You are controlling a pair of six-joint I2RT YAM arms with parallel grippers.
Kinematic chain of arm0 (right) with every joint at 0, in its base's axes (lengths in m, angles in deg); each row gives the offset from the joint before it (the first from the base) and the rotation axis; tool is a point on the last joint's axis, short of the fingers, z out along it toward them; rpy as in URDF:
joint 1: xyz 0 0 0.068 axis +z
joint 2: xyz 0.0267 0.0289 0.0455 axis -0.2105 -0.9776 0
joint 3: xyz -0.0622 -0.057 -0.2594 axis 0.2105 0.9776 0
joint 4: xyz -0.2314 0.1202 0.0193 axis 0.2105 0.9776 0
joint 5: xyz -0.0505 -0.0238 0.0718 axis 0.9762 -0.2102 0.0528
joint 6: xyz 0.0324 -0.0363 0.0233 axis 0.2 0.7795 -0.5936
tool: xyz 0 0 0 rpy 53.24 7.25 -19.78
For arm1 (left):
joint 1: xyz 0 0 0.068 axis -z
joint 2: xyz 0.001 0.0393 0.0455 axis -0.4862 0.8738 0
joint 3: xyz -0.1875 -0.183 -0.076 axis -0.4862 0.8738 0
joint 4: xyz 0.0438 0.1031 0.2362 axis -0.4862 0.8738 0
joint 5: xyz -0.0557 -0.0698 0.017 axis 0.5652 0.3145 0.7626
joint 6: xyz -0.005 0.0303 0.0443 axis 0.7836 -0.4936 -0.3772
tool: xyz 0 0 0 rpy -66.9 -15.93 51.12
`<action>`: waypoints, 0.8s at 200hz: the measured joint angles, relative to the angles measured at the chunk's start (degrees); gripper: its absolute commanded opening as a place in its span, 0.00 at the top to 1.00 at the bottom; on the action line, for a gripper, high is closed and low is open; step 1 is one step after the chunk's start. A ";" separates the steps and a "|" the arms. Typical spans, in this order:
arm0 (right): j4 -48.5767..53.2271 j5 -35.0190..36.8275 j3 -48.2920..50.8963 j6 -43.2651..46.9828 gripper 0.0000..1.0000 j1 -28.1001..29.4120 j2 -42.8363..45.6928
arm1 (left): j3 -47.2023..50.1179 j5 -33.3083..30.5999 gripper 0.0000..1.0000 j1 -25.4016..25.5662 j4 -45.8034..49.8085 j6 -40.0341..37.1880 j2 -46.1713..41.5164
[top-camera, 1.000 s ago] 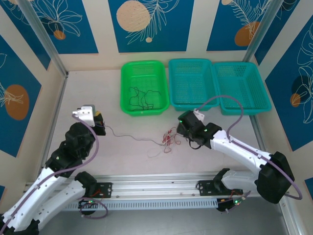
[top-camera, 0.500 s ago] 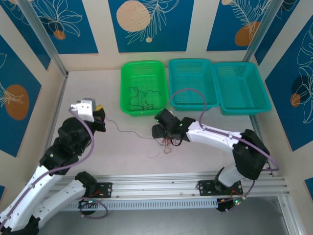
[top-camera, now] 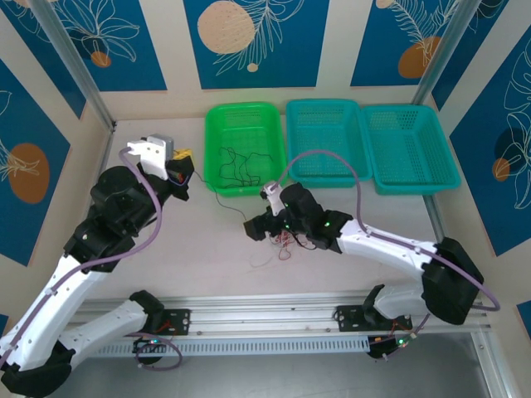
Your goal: Untangle the cables
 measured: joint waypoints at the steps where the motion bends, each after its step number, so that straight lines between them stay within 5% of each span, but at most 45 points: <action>1: -0.04 -0.02 0.13 0.09 0.14 -0.02 -0.15 | 0.00 0.00 1.00 0.00 -0.04 0.00 -0.04; 21: -1.40 -1.03 3.21 0.44 0.44 -0.20 -3.72 | 0.00 -0.50 1.00 0.00 -0.13 -0.04 -0.55; 41: -0.94 -0.17 4.90 -0.87 1.00 -0.44 -4.42 | 0.00 -1.44 1.00 0.00 -0.13 -0.24 -1.20; 83: 7.32 5.33 2.21 -3.41 1.00 -4.52 6.60 | 5.20 -7.17 1.00 0.00 -2.29 -1.18 -4.68; 109: 14.47 8.35 -9.31 -1.20 1.00 -7.50 15.04 | 14.38 -7.50 1.00 -0.07 -4.15 0.39 -7.39; 135: 20.00 8.63 -24.90 2.58 1.00 -11.58 16.48 | 24.17 -0.57 0.87 -0.11 -11.80 5.03 -6.82; 160: 24.61 7.17 -36.06 5.51 1.00 -14.21 15.13 | 27.74 6.19 0.58 -0.13 -17.64 9.46 -3.23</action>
